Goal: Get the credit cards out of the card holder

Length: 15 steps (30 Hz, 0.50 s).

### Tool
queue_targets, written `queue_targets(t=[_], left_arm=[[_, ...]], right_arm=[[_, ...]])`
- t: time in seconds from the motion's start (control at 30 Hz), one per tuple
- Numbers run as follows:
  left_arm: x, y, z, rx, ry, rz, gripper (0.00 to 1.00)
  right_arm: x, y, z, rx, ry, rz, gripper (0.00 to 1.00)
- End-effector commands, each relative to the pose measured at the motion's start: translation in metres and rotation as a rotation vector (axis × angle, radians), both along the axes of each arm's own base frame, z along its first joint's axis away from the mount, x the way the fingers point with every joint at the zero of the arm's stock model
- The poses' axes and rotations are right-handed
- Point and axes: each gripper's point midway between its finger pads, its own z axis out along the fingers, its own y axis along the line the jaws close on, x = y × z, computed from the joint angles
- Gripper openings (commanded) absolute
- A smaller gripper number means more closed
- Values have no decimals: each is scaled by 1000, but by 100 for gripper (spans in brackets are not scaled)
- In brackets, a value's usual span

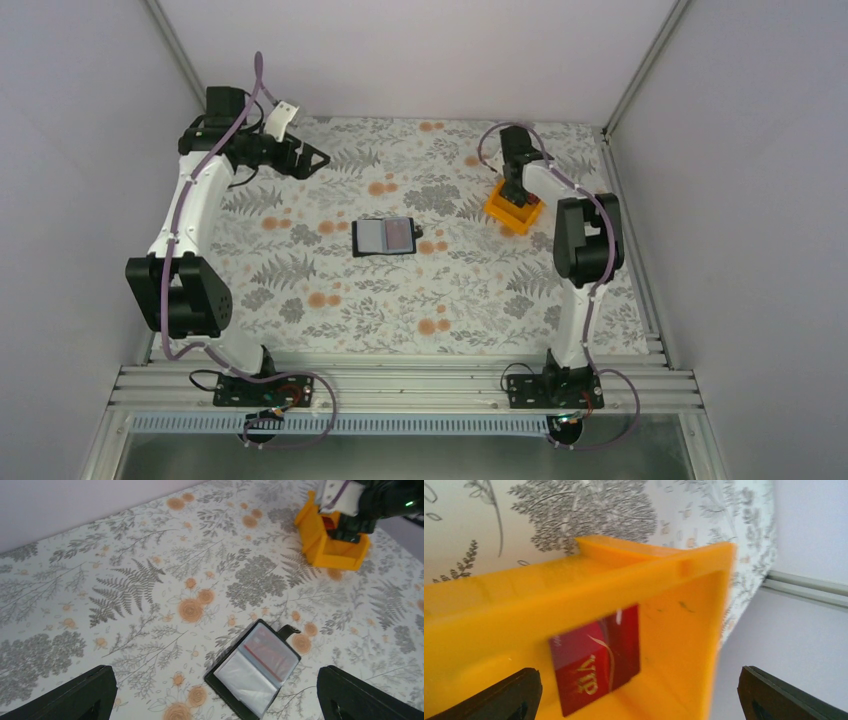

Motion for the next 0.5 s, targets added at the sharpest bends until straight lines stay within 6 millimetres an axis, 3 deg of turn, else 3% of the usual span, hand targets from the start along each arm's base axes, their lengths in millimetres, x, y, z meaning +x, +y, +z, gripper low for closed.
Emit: queue_targets(t=[0.0, 0.13, 0.2, 0.27, 0.37, 0.47], left_arm=[[1, 11, -3, 64, -50, 42, 100], [-3, 18, -20, 117, -33, 58, 100], [-8, 20, -39, 137, 7, 58, 100], [-17, 17, -61, 150, 54, 40, 100], [-35, 7, -95, 182, 122, -13, 100], [-46, 1, -123, 244, 157, -57, 100]], right_arm=[[4, -4, 56, -7, -112, 12, 99], [13, -1, 110, 9, -231, 29, 99], [21, 2, 153, 51, -353, 21, 99], [28, 10, 210, 169, -521, 2, 99], [28, 34, 298, 536, -751, 67, 99], [12, 52, 358, 979, -858, 238, 99]])
